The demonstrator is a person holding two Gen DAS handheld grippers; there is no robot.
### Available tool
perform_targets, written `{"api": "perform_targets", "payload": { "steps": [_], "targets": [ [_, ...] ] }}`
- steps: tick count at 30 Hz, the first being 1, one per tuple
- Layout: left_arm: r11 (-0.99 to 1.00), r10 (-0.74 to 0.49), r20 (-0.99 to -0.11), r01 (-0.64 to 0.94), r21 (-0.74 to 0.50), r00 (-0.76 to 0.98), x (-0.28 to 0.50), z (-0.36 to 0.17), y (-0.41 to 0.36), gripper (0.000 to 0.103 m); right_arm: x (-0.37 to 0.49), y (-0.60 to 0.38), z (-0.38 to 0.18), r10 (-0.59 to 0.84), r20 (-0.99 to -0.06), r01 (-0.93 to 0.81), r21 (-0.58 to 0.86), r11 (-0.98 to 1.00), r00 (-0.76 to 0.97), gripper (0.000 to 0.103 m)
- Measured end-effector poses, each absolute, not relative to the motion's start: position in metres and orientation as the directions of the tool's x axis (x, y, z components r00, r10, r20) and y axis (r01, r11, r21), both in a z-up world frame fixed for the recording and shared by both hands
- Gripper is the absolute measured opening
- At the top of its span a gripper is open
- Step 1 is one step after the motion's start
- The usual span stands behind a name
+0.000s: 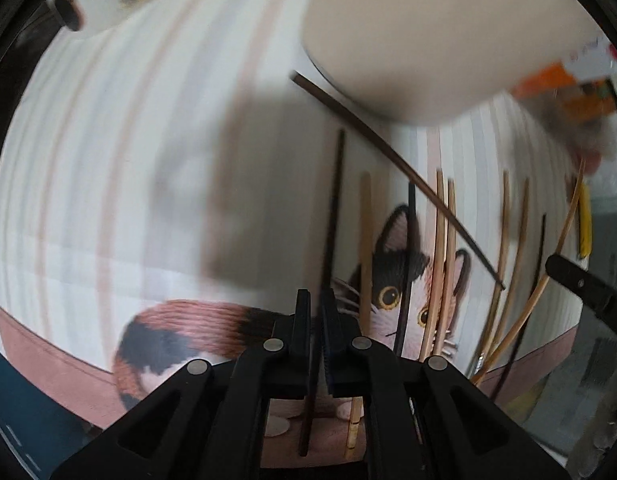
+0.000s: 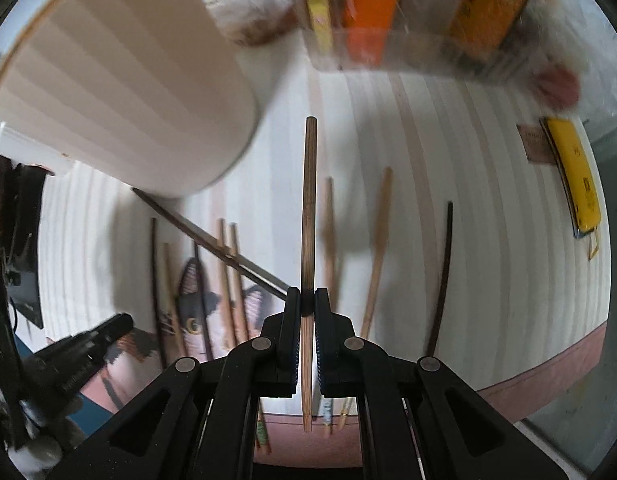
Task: Organize utensils
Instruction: 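Lift both held chopsticks upright and carry them toward the beige utensil holder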
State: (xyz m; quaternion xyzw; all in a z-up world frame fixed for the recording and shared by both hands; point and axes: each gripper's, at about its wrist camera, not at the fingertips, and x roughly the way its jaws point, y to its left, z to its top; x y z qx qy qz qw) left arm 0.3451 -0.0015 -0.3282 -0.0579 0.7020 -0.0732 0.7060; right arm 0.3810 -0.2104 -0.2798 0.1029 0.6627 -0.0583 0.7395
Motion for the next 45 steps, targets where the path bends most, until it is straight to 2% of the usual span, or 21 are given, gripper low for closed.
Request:
{"api": "perform_targets", "payload": {
  "steps": [7, 9, 17, 21, 23, 29, 30, 33, 35, 45],
  "targets": [
    [0.986, -0.076, -0.997, 0.151, -0.07, 0.032, 0.343, -0.339, -0.034, 0.008, 0.381, -0.214, -0.293, 0.04, -0.996, 0.239, 0.059, 0.969, 0.083, 0.007],
    [0.984, -0.065, -0.996, 0.171, -0.055, 0.055, 0.34, -0.339, -0.038, 0.004, 0.382, -0.212, -0.294, 0.038, -0.996, 0.24, 0.056, 0.969, 0.08, 0.007],
    [0.993, -0.051, -0.996, 0.109, -0.043, 0.074, 0.332, -0.342, -0.003, 0.004, 0.38, -0.21, -0.29, 0.031, -0.996, 0.242, 0.051, 0.969, 0.087, 0.007],
    [0.995, -0.088, -0.995, 0.054, -0.085, 0.053, 0.328, -0.345, 0.024, 0.004, 0.375, -0.213, -0.29, 0.038, -0.995, 0.257, 0.06, 0.965, 0.092, 0.007],
    [0.992, -0.117, -0.992, 0.041, -0.115, 0.046, 0.327, -0.347, 0.029, 0.008, 0.373, -0.215, -0.291, 0.044, -0.995, 0.26, 0.066, 0.963, 0.09, 0.007],
    [0.995, -0.06, -0.997, 0.082, -0.057, 0.046, 0.331, -0.35, 0.011, 0.013, 0.376, -0.215, -0.297, 0.068, -0.995, 0.255, 0.084, 0.963, 0.071, 0.007],
    [0.996, -0.051, -0.997, 0.081, -0.046, 0.055, 0.33, -0.353, 0.007, 0.012, 0.376, -0.214, -0.298, 0.066, -0.995, 0.251, 0.082, 0.965, 0.068, 0.007],
    [0.998, -0.019, -0.996, 0.058, -0.015, 0.084, 0.333, -0.356, -0.003, 0.003, 0.375, -0.21, -0.301, 0.056, -0.996, 0.24, 0.07, 0.968, 0.063, 0.007],
    [0.999, -0.013, -0.994, 0.045, -0.008, 0.106, 0.331, -0.357, -0.008, 0.003, 0.374, -0.209, -0.3, 0.049, -0.997, 0.235, 0.063, 0.97, 0.066, 0.007],
    [0.999, -0.035, -0.954, 0.025, -0.028, 0.299, 0.303, -0.284, -0.009, 0.003, 0.367, -0.205, -0.267, 0.01, -0.986, 0.208, 0.045, 0.977, 0.165, 0.007]
  ]
}}
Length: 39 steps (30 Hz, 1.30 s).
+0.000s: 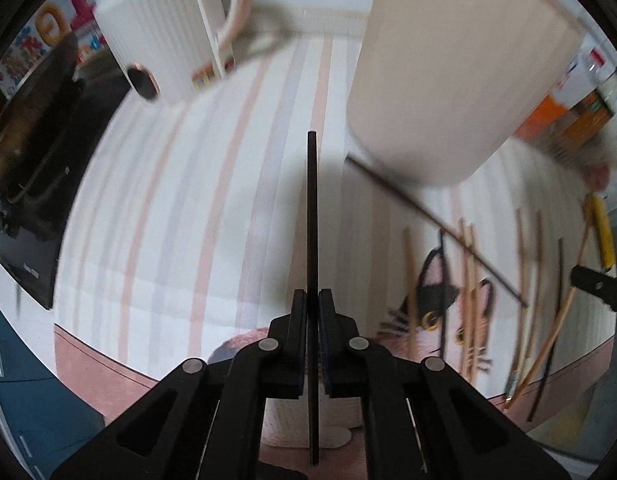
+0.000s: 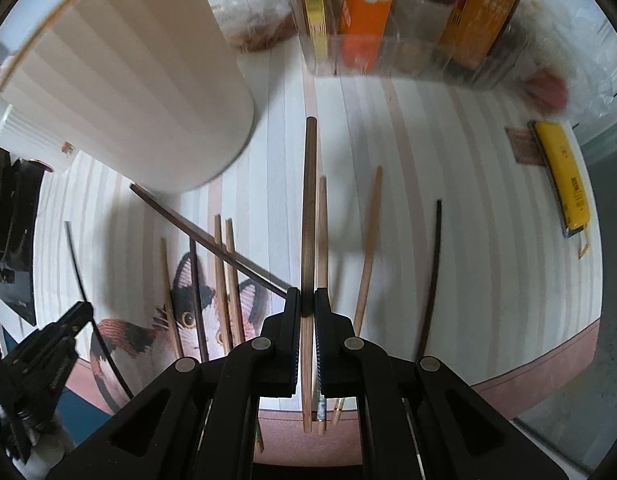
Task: Organize utensils
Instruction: 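Lift both held chopsticks upright and carry them toward the beige utensil holder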
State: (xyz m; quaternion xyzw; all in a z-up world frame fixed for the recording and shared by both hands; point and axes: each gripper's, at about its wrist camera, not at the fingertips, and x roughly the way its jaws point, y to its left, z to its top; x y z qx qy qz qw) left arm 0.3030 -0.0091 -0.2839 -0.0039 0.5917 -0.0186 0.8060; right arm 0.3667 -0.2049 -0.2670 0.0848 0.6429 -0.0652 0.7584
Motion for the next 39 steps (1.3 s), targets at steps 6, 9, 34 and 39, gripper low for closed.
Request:
{"api": "perform_targets", "payload": {
  "steps": [6, 9, 34, 39],
  "targets": [
    [0.999, -0.048, -0.926, 0.024, -0.042, 0.374, 0.313, -0.241, 0.015, 0.003, 0.366, -0.202, -0.239, 0.02, -0.973, 0.181, 0.063, 0.982, 0.232, 0.007],
    [0.999, -0.05, -0.913, 0.016, -0.047, 0.405, 0.305, -0.229, 0.014, 0.003, 0.366, -0.198, -0.227, 0.012, -0.964, 0.171, 0.059, 0.984, 0.264, 0.007],
    [0.997, -0.07, -0.802, 0.008, -0.081, 0.594, 0.338, -0.136, 0.026, 0.003, 0.39, -0.181, -0.15, 0.039, -0.881, 0.139, 0.118, 0.983, 0.472, 0.007],
    [0.995, -0.079, -0.768, 0.007, -0.097, 0.635, 0.341, -0.107, 0.032, 0.003, 0.397, -0.179, -0.13, 0.06, -0.858, 0.125, 0.143, 0.982, 0.511, 0.007]
  ]
}}
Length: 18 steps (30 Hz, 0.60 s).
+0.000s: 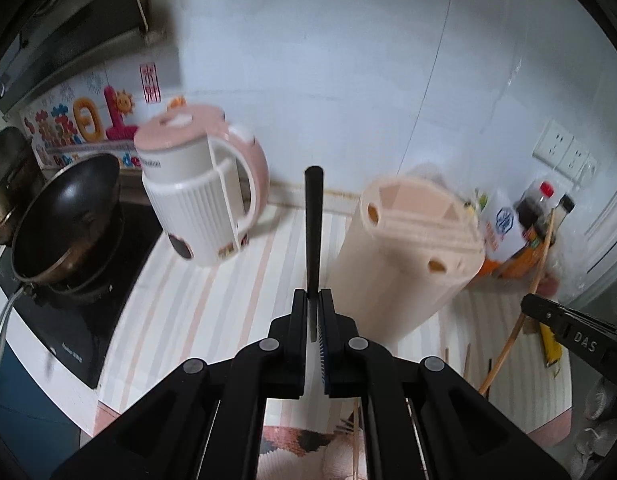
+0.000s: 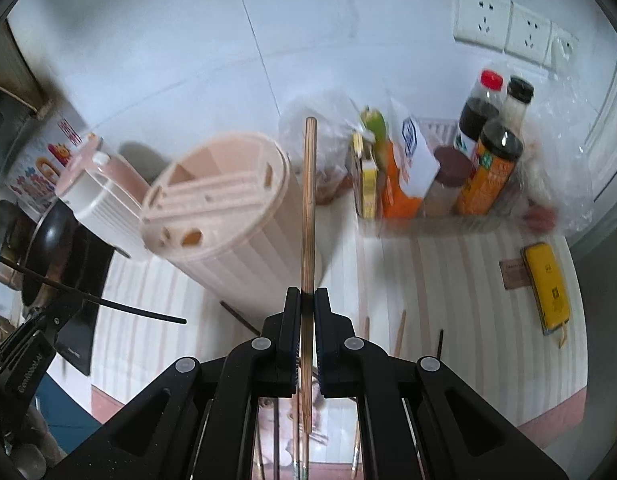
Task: Organize utensils
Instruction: 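Lift both held chopsticks upright and carry them toward the beige utensil holder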
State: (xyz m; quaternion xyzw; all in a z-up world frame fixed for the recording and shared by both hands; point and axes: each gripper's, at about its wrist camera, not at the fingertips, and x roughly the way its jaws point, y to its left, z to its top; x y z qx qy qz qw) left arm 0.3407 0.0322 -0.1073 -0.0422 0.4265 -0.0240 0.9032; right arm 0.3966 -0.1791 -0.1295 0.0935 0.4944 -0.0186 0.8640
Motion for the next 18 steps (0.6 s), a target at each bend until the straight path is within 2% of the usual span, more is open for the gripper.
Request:
{"api": "perform_targets", "payload": {
  "steps": [13, 18],
  "targets": [
    [0.98, -0.185, -0.668, 0.086, -0.179, 0.72, 0.34, -0.008, 0.027, 0.003, 0.434, -0.181, -0.046, 0.172, -0.766, 0.062, 0.266, 0.962, 0.619, 0.007],
    [0.974, -0.217, -0.629, 0.12, -0.193, 0.747, 0.354, 0.024, 0.018, 0.003, 0.454, -0.187, -0.014, 0.173, -0.722, 0.048, 0.275, 0.96, 0.67, 0.007]
  ]
}}
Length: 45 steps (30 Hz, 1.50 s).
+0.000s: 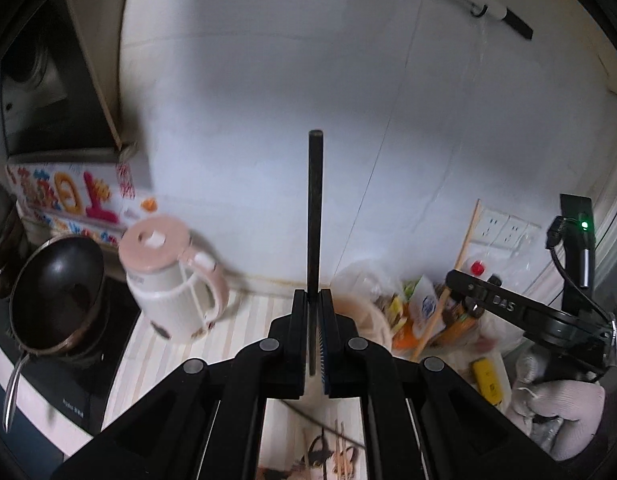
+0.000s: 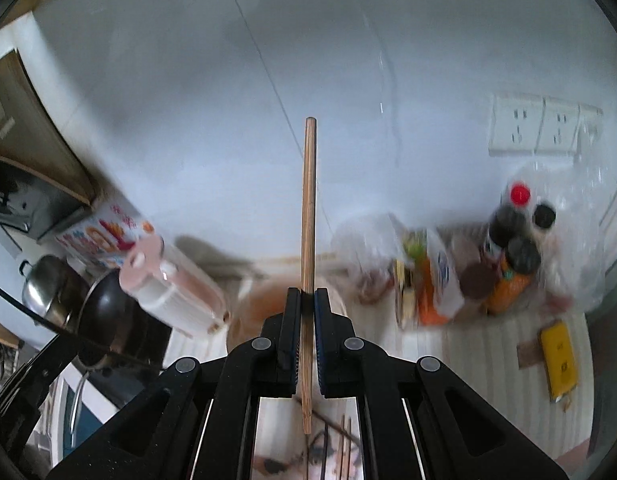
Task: Organize utensils
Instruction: 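Lift both held chopsticks upright and carry them toward the beige utensil holder, then lower both chopsticks into the holder slots and open both tools, then move both open tools back down to the remaining chopsticks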
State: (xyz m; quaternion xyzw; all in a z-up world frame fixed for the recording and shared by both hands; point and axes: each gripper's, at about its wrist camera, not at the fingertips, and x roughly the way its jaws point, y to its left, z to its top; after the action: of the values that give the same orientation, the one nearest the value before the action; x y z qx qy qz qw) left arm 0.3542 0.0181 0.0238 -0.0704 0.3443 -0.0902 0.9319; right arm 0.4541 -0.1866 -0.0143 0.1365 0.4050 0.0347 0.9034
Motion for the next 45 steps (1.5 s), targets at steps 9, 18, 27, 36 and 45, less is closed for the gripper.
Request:
{"api": "perform_targets", "payload": {
  "steps": [9, 18, 27, 36, 45],
  "targets": [
    [0.973, -0.224, -0.622, 0.132, -0.191, 0.75, 0.412, 0.031, -0.001, 0.003, 0.51, -0.188, 0.005, 0.148, -0.67, 0.057, 0.275, 0.96, 0.727, 0.007],
    [0.967, -0.253, -0.691, 0.163, -0.194, 0.677, 0.454, -0.006, -0.02, 0.003, 0.556, -0.184, -0.031, 0.154, -0.675, 0.073, 0.295, 0.953, 0.721, 0.007],
    [0.965, -0.261, -0.751, 0.173, -0.195, 0.607, 0.471, -0.041, -0.026, 0.003, 0.563, -0.177, -0.068, 0.178, -0.718, 0.04, 0.275, 0.961, 0.672, 0.007],
    [0.97, -0.242, -0.784, 0.121, -0.211, 0.572, 0.461, -0.041, -0.016, 0.01, 0.553, -0.166, -0.085, 0.254, -0.8, -0.046, 0.274, 0.961, 0.543, 0.031],
    [0.987, -0.137, -0.749, 0.024, -0.159, 0.648, 0.423, -0.038, 0.009, 0.099, 0.497, -0.203, -0.053, 0.19, -0.77, 0.046, 0.273, 0.961, 0.609, 0.072]
  ]
}}
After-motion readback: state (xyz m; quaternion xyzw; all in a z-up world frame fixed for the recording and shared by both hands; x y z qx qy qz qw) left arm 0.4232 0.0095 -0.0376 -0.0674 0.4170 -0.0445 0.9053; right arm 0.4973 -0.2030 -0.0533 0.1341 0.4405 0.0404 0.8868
